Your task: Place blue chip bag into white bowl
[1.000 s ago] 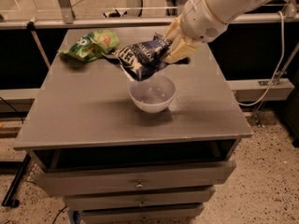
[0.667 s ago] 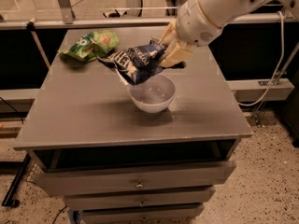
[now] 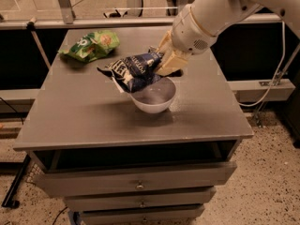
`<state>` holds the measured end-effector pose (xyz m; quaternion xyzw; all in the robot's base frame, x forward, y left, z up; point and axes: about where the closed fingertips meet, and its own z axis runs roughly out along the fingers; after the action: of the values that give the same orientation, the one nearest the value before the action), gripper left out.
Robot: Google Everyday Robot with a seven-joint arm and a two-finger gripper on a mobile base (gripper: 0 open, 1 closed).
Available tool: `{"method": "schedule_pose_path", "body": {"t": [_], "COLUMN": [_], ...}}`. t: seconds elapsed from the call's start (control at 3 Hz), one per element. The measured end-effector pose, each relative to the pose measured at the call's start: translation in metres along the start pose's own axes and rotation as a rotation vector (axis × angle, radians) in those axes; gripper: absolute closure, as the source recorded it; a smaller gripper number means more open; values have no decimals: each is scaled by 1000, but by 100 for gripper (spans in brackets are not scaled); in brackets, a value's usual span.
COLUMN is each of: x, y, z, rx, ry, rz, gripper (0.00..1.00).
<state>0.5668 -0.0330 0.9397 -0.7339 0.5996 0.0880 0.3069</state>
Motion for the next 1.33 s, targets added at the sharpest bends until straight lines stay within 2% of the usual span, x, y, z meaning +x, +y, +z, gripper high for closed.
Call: {"method": "schedule_pose_path", "body": {"t": [0.67, 1.0, 1.33], "x": [13, 13, 12], "y": [7, 8, 8], "z": [-2, -2, -2], "rx": [20, 21, 21], "ry": [34, 35, 36], "rz": [56, 57, 55], "gripper": [100, 86, 63]}}
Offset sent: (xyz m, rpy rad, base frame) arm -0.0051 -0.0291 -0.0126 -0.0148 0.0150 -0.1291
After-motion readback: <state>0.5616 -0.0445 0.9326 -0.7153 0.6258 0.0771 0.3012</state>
